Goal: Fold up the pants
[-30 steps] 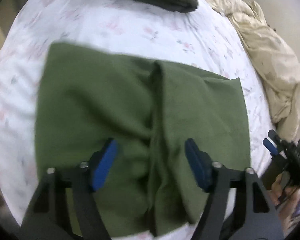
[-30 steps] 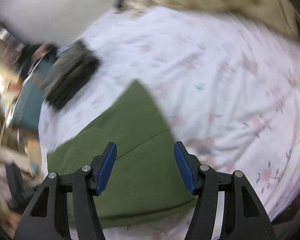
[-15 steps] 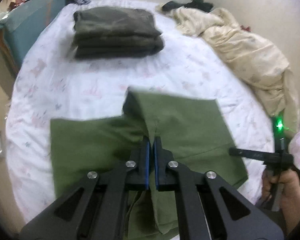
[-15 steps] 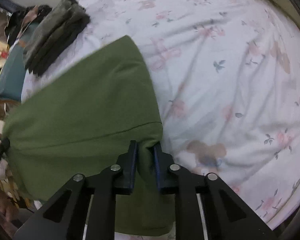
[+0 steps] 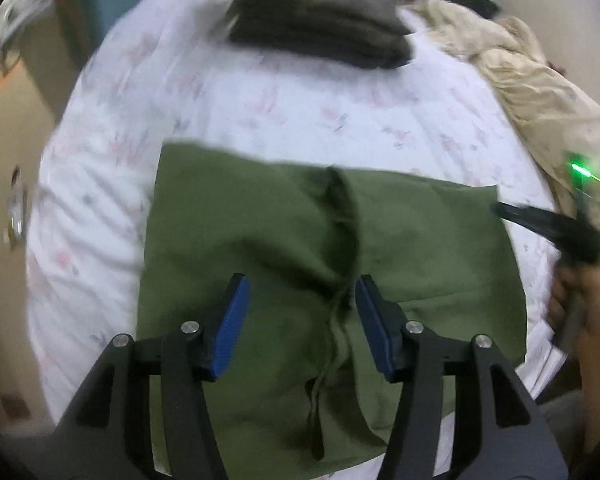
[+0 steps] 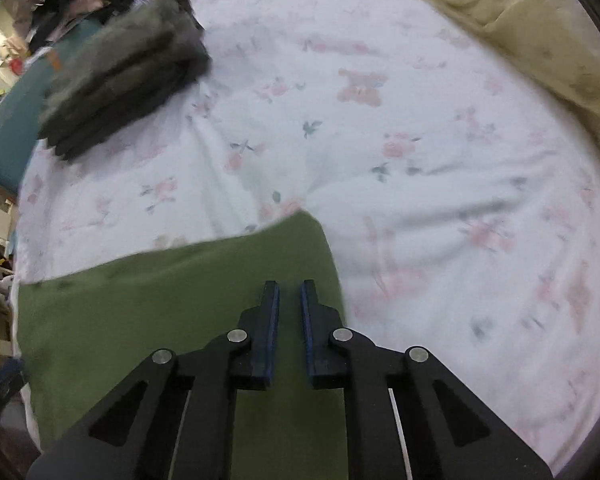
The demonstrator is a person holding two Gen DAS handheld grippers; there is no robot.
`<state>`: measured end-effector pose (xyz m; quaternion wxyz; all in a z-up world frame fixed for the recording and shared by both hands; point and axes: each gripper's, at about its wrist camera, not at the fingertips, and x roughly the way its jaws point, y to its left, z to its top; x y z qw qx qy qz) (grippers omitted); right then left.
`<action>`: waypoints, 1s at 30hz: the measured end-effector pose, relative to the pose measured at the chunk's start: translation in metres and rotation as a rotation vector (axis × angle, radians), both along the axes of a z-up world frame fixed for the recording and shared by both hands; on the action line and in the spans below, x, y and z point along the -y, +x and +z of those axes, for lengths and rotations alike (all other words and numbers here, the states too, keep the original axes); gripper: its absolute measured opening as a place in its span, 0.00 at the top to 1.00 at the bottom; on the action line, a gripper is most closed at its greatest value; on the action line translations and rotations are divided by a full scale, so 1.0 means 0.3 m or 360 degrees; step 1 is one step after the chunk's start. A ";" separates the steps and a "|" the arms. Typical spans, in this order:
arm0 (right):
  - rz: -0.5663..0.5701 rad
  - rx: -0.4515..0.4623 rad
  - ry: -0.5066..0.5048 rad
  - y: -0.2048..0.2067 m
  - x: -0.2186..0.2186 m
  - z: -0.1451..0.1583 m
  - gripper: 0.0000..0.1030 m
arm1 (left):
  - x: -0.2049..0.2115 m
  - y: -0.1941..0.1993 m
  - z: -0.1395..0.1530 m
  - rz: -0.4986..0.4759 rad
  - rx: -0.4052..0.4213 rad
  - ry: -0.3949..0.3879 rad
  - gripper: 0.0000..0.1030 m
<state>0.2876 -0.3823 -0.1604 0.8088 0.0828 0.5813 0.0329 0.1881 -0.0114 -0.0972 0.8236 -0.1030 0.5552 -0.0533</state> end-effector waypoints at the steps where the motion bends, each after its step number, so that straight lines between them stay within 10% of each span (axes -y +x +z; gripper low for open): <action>1: -0.0016 -0.0023 -0.0035 0.035 -0.010 -0.040 0.90 | 0.023 -0.007 0.019 -0.0059 0.0032 0.0031 0.50; 11: -0.0074 -0.0044 0.0033 -0.051 0.039 0.060 0.90 | 0.117 -0.013 0.024 -0.0252 0.0035 -0.0003 0.50; 16: 0.0037 -0.0330 0.0177 -0.312 0.010 0.064 0.90 | 0.191 -0.021 -0.089 -0.0399 -0.0177 0.0067 0.50; 20: 0.0084 -0.0579 -0.0058 -0.406 -0.035 -0.102 0.95 | 0.196 -0.050 -0.183 -0.0449 -0.0321 0.0102 0.48; 26: -0.0090 -0.0297 0.0166 -0.432 0.044 0.019 0.90 | 0.167 -0.077 -0.045 -0.0381 -0.0158 0.0085 0.49; 30: -0.0483 -0.0201 0.0422 -0.519 0.164 0.044 0.30 | 0.145 -0.090 0.031 -0.0312 0.0046 0.0138 0.39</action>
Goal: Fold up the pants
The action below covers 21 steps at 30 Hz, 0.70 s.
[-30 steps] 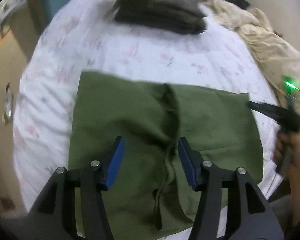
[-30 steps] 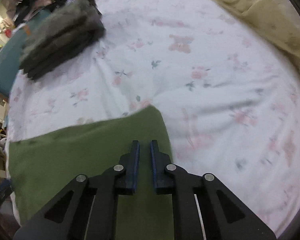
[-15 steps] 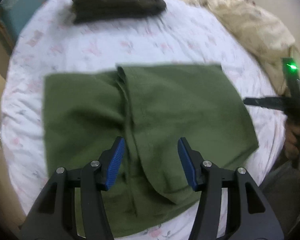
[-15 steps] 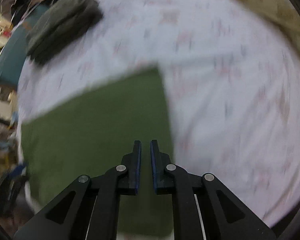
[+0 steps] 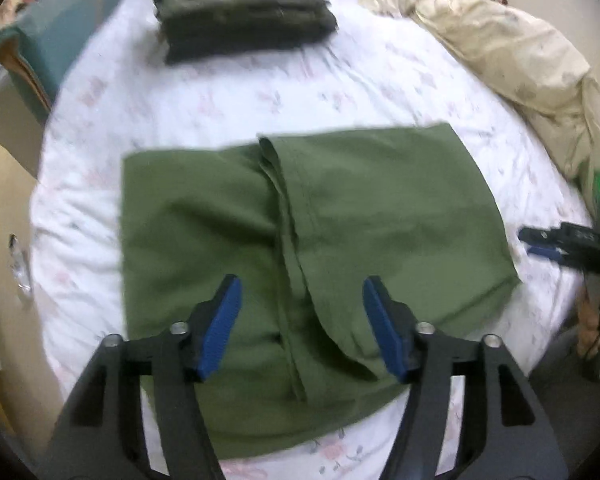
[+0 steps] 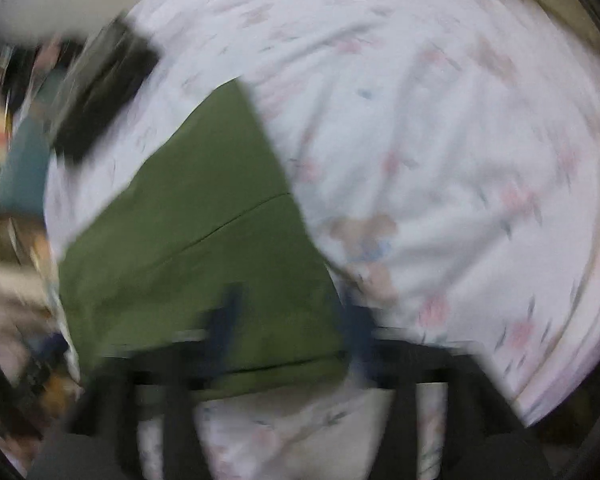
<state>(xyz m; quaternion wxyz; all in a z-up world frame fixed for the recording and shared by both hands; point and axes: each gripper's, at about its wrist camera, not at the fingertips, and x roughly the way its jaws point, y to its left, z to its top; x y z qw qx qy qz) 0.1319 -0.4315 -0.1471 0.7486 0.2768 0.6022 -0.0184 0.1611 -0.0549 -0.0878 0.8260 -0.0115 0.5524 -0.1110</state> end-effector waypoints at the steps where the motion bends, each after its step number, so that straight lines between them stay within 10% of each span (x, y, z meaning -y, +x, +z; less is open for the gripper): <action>1: -0.0049 -0.0030 0.0008 -0.009 0.009 -0.017 0.30 | -0.003 0.001 -0.010 0.0010 -0.0008 0.0019 0.39; 7: -0.0155 -0.0183 0.0076 -0.021 0.004 -0.130 0.30 | 0.029 -0.013 -0.179 -0.0085 -0.0311 0.0137 0.38; 11: -0.0124 -0.0177 0.0066 -0.038 -0.031 -0.149 0.31 | 0.047 -0.040 -0.171 -0.0142 -0.0273 0.0243 0.30; 17: -0.0087 -0.0089 0.0055 -0.048 -0.063 -0.112 0.82 | -0.019 -0.054 -0.123 -0.0074 -0.0262 0.0201 0.29; 21: -0.0064 0.0092 0.0075 -0.054 -0.075 -0.026 0.90 | -0.037 -0.031 -0.032 0.0076 -0.0202 0.0139 0.27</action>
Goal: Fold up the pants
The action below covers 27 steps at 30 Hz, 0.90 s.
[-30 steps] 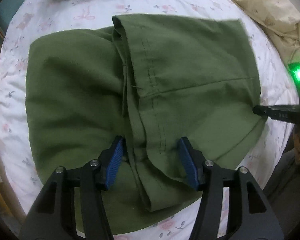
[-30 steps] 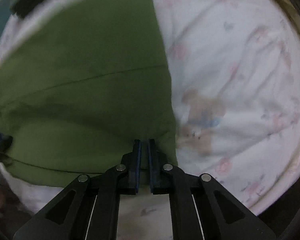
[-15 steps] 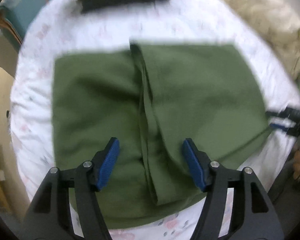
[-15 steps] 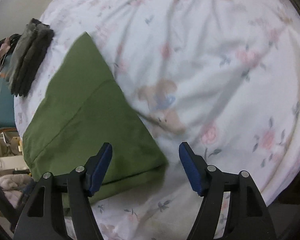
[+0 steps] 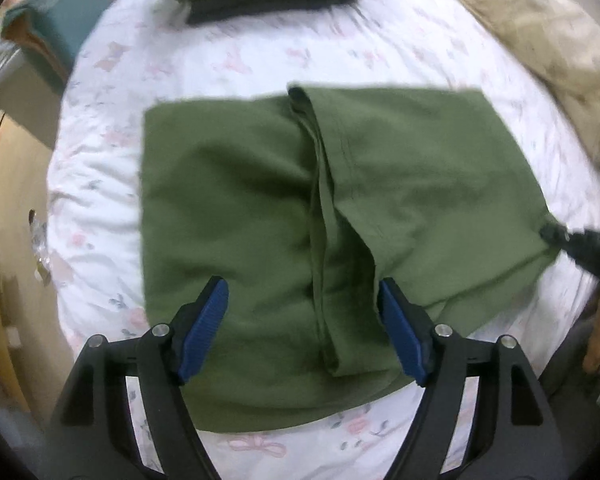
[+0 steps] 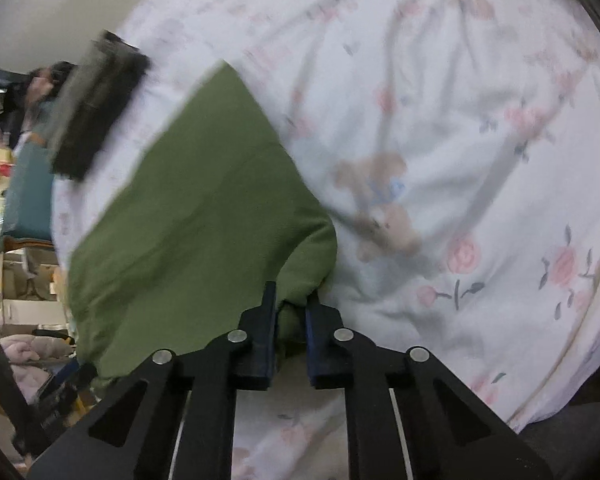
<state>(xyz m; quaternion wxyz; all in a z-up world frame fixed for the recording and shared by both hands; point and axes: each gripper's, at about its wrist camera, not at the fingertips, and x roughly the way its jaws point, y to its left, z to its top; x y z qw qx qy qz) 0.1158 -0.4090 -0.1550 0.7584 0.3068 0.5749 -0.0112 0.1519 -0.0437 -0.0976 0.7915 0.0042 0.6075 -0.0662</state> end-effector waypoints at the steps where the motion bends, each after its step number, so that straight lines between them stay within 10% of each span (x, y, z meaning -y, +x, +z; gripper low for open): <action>1: 0.0006 0.0047 0.0006 -0.014 -0.001 0.027 0.90 | -0.001 0.005 0.016 0.0019 0.0011 0.0006 0.25; 13: 0.0496 0.0770 0.0282 -0.062 -0.201 0.357 0.93 | -0.074 0.061 0.226 0.0361 0.0109 -0.0180 0.21; 24: 0.0956 0.0816 0.0310 -0.108 -0.437 0.373 0.93 | 0.212 0.220 0.253 0.0027 -0.0066 -0.0420 0.21; 27: 0.1023 0.0799 0.0319 -0.106 -0.468 0.363 0.93 | 0.260 0.240 0.213 -0.0039 -0.0086 -0.0435 0.52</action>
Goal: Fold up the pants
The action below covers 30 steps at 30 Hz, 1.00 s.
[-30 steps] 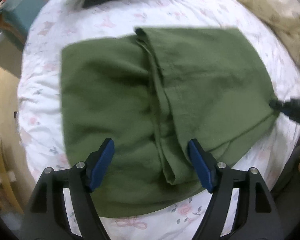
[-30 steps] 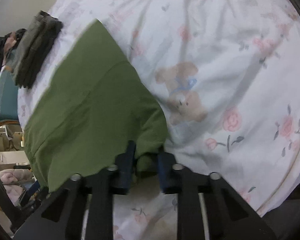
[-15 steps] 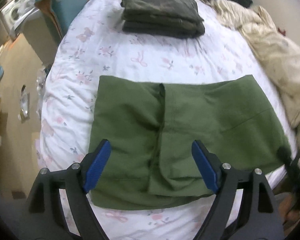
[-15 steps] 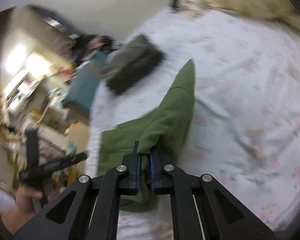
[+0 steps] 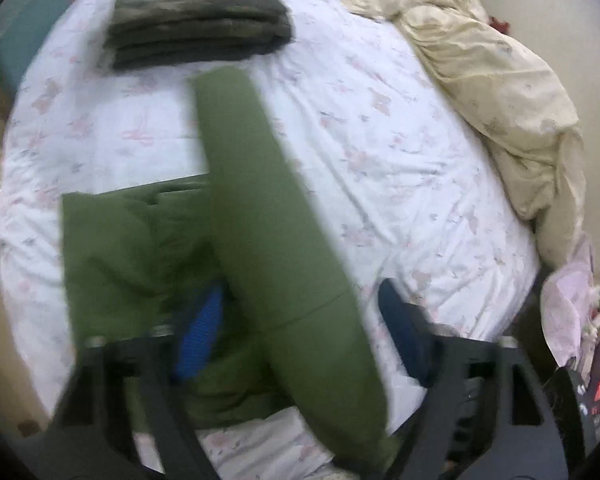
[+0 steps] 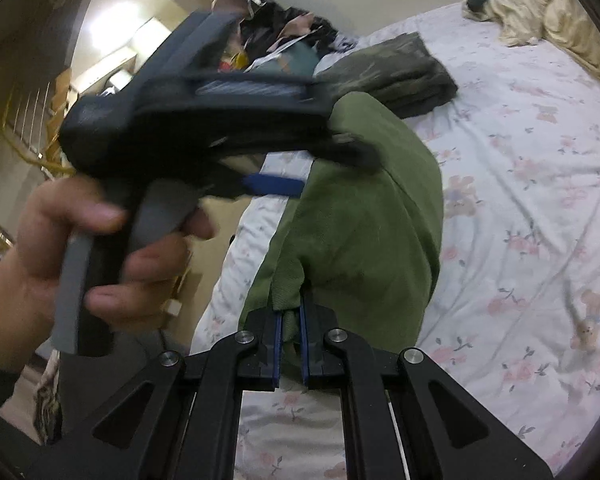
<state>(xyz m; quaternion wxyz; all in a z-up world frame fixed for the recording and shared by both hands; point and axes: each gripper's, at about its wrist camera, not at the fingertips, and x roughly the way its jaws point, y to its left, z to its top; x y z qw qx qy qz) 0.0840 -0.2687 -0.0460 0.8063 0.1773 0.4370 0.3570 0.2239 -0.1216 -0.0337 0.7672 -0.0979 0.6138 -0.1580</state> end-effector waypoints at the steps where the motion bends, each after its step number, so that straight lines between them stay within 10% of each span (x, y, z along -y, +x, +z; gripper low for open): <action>1: 0.0011 -0.0005 -0.0002 0.004 -0.007 -0.010 0.93 | 0.015 0.003 -0.010 -0.0032 -0.0004 0.0062 0.73; 4: 0.0091 -0.0063 0.0021 0.011 -0.030 -0.028 0.85 | 0.005 -0.009 -0.004 -0.0063 0.0030 0.0083 0.90; 9: 0.0092 -0.0057 0.0197 0.017 0.025 0.003 0.34 | -0.120 -0.030 0.080 -0.0071 0.0095 0.0065 0.90; 13: -0.0182 -0.0042 0.0122 0.066 0.086 -0.016 0.38 | -0.257 -0.055 0.102 -0.0066 0.0108 0.0119 0.90; 18: -0.0242 -0.0111 -0.0156 0.158 -0.002 -0.091 0.76 | -0.450 -0.091 0.042 -0.0027 0.0056 0.0161 0.90; 27: 0.0137 -0.0101 -0.0495 0.193 -0.283 -0.240 0.79 | -0.626 -0.129 -0.210 0.0095 -0.0123 0.0208 0.87; 30: 0.0171 -0.0128 -0.0573 0.178 -0.312 -0.299 0.79 | -0.663 -0.139 -0.336 0.0202 -0.0256 0.0297 0.68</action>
